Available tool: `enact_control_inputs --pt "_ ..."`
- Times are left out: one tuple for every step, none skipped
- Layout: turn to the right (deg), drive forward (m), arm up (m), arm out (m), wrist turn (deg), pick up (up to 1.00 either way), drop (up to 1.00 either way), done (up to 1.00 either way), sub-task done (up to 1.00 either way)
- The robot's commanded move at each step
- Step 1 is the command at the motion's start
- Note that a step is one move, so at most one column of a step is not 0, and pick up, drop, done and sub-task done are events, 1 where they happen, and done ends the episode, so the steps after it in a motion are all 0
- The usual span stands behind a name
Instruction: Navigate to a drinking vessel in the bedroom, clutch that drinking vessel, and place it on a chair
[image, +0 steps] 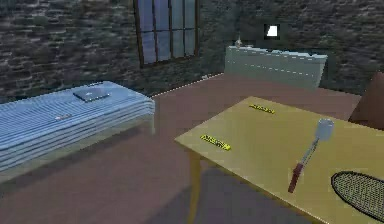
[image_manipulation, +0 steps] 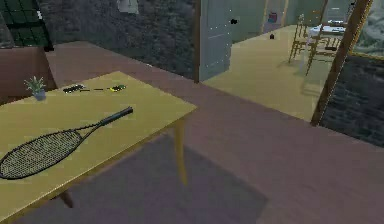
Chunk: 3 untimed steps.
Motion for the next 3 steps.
enact_control_inputs --pt "45.0 0.00 0.00 0.00 0.0 0.00 0.00 0.00 0.00" --pt "36.0 0.00 0.00 0.00 0.0 0.00 0.00 0.00 0.00" --pt "0.0 0.10 0.00 0.00 0.0 0.00 0.00 0.00 0.00"
